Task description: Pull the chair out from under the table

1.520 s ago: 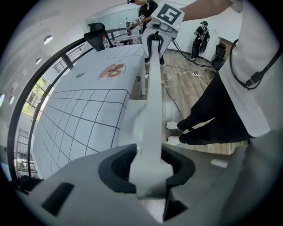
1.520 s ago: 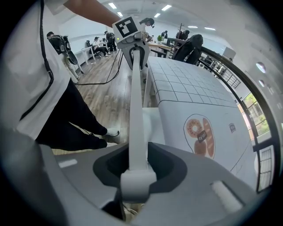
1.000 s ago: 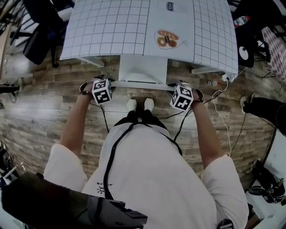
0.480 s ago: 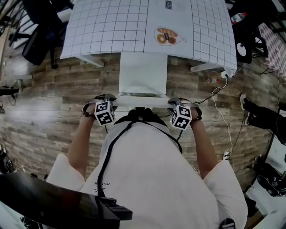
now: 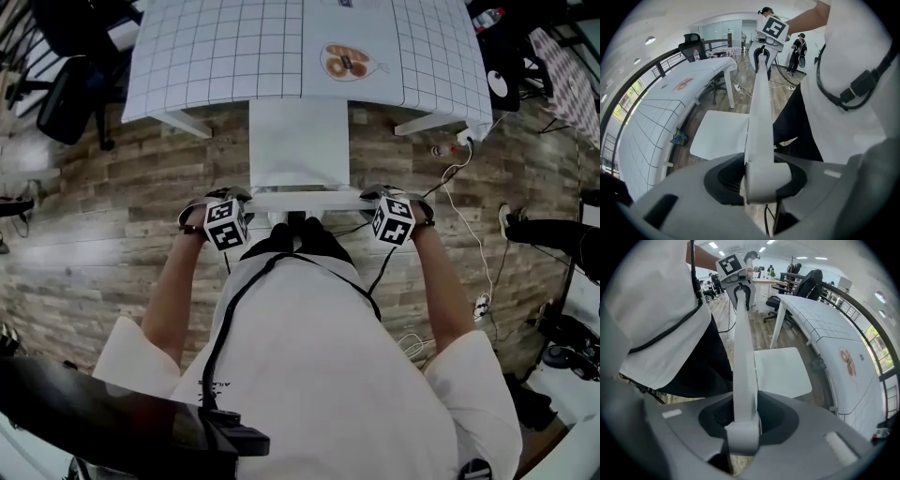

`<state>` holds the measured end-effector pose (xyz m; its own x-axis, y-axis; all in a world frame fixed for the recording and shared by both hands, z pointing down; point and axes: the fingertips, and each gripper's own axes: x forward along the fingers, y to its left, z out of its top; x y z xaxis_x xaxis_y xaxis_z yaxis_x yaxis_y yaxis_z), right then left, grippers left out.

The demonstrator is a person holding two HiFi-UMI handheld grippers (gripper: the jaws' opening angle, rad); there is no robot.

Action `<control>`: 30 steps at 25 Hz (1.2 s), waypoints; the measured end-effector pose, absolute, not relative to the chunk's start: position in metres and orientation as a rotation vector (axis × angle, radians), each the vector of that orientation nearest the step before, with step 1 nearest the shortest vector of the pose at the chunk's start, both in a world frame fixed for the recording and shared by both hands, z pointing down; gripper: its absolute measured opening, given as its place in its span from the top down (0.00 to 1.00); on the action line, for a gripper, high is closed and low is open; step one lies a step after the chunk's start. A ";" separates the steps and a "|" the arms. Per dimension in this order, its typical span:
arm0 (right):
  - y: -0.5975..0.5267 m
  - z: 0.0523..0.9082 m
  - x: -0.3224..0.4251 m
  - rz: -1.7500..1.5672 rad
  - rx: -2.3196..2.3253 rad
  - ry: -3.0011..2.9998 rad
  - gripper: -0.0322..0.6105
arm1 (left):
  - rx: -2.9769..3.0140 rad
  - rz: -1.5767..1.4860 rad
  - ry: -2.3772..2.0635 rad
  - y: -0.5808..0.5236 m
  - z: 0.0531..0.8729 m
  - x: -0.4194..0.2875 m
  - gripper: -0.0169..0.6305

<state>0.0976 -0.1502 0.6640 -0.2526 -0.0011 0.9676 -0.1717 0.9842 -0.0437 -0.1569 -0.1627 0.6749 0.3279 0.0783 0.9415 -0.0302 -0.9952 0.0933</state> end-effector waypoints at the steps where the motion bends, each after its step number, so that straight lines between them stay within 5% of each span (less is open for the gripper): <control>1: -0.150 0.664 0.097 0.172 0.130 -1.819 0.78 | 2.486 1.771 0.058 -0.162 0.675 -0.158 0.77; 30: -0.137 0.669 0.105 0.099 0.158 -1.858 0.78 | 2.421 1.866 -0.201 -0.154 0.688 -0.151 0.77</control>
<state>0.1049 -0.1368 0.6691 -0.2828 -0.0586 0.9574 -0.1596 0.9871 0.0133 -0.1510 -0.1539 0.6877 0.2502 -0.0556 0.9666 -0.1512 -0.9883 -0.0177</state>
